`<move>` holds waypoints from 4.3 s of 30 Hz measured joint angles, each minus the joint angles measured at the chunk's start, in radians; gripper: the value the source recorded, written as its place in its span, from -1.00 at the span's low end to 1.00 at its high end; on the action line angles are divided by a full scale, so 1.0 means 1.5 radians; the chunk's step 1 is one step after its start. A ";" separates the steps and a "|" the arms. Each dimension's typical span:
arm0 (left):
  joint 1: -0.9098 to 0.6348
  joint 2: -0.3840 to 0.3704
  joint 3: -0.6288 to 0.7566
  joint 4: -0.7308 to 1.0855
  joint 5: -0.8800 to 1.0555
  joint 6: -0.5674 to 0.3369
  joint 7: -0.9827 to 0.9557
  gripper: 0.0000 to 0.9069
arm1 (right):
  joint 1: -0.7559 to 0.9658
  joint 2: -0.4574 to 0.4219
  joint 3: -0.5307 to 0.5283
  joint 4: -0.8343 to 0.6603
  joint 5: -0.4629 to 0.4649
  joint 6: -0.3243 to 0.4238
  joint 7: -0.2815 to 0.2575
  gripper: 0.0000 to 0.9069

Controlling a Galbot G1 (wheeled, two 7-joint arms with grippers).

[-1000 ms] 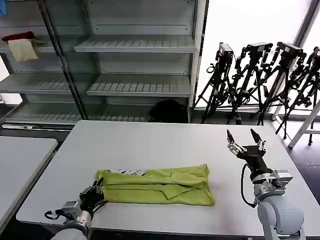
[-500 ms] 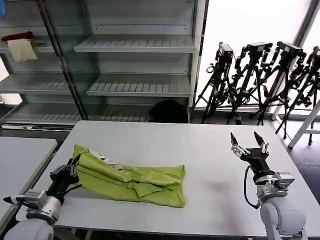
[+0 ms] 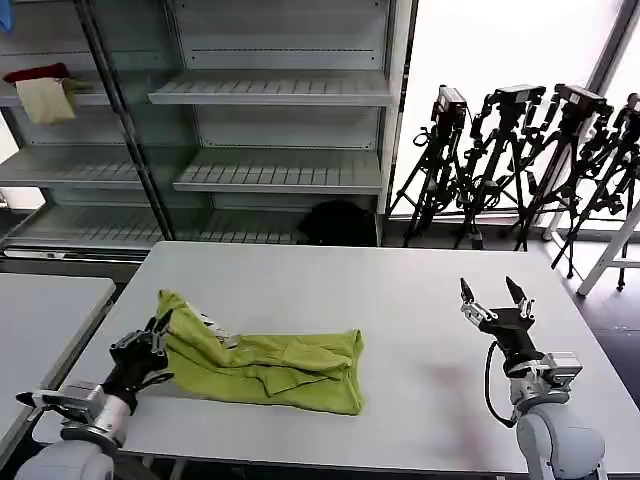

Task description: Fold and organize the clothes.

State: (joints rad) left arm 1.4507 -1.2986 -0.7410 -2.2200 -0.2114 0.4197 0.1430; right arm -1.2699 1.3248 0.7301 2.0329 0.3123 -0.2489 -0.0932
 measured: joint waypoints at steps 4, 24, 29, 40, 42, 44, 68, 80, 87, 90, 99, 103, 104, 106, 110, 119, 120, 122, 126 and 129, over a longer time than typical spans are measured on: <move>-0.002 -0.021 0.055 -0.011 -0.014 0.006 -0.022 -1.00 | -0.003 0.000 0.001 -0.001 0.000 0.001 0.000 1.00; -0.027 -0.125 0.323 0.052 0.009 0.021 -0.122 -1.00 | -0.007 -0.014 0.018 -0.007 0.002 0.001 -0.001 1.00; -0.036 -0.148 0.358 0.075 0.014 0.024 -0.141 -0.98 | 0.001 -0.016 0.011 -0.012 -0.003 -0.003 -0.001 1.00; -0.050 -0.187 0.403 0.119 0.026 0.025 -0.170 -0.96 | 0.013 -0.011 -0.006 -0.021 -0.020 -0.003 -0.003 1.00; -0.050 -0.191 0.409 0.121 0.026 0.025 -0.172 1.00 | 0.014 -0.011 -0.009 -0.023 -0.023 -0.003 -0.003 1.00; -0.050 -0.196 0.415 0.124 0.028 0.025 -0.175 1.00 | 0.014 -0.011 -0.011 -0.023 -0.026 -0.003 -0.003 1.00; -0.045 -0.208 0.404 0.041 -0.016 0.018 -0.179 1.00 | 0.012 -0.012 -0.028 -0.023 -0.041 -0.007 -0.007 1.00; -0.023 -0.105 0.251 0.045 -0.035 0.001 -0.126 1.00 | 0.011 -0.008 -0.035 -0.020 -0.052 -0.010 -0.008 1.00; -0.020 -0.077 0.226 0.091 -0.009 -0.025 -0.114 1.00 | 0.004 -0.010 -0.028 -0.019 -0.052 -0.009 -0.009 1.00; -0.019 -0.068 0.214 0.107 -0.003 -0.033 -0.112 1.00 | 0.004 -0.010 -0.028 -0.019 -0.052 -0.009 -0.010 1.00; -0.003 -0.055 0.197 0.118 -0.010 -0.034 -0.106 1.00 | 0.012 -0.003 -0.036 -0.026 -0.054 -0.008 -0.011 1.00; -0.003 -0.056 0.200 0.114 -0.024 -0.021 -0.105 0.71 | 0.015 -0.001 -0.039 -0.029 -0.055 -0.008 -0.011 1.00; -0.004 -0.056 0.200 0.113 -0.027 -0.016 -0.105 0.62 | 0.015 -0.001 -0.039 -0.030 -0.055 -0.008 -0.011 1.00; -0.006 -0.057 0.203 0.109 -0.035 -0.006 -0.106 0.22 | 0.015 -0.001 -0.039 -0.031 -0.055 -0.008 -0.011 1.00; -0.009 -0.057 0.204 0.107 -0.044 0.017 -0.110 -0.31 | 0.013 -0.001 -0.037 -0.031 -0.055 -0.006 -0.011 1.00; -0.006 -0.059 0.208 0.114 -0.055 0.045 -0.112 -0.96 | 0.011 0.001 -0.035 -0.028 -0.055 -0.005 -0.010 1.00; -0.005 -0.059 0.209 0.114 -0.056 0.047 -0.111 -0.96 | 0.011 0.001 -0.035 -0.027 -0.055 -0.005 -0.010 1.00; -0.005 -0.061 0.210 0.114 -0.060 0.050 -0.111 -0.96 | 0.012 0.001 -0.035 -0.026 -0.055 -0.005 -0.010 1.00; -0.007 -0.065 0.211 0.116 -0.065 0.051 -0.111 -0.98 | 0.013 0.002 -0.035 -0.024 -0.055 -0.005 -0.010 1.00; -0.007 -0.067 0.211 0.117 -0.069 0.047 -0.113 -0.98 | 0.012 0.002 -0.035 -0.023 -0.055 -0.005 -0.010 1.00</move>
State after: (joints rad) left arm 1.4399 -1.3990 -0.4251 -2.0452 -0.3153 0.4901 -0.0268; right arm -1.2517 1.3270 0.6780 1.9985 0.2302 -0.2567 -0.1085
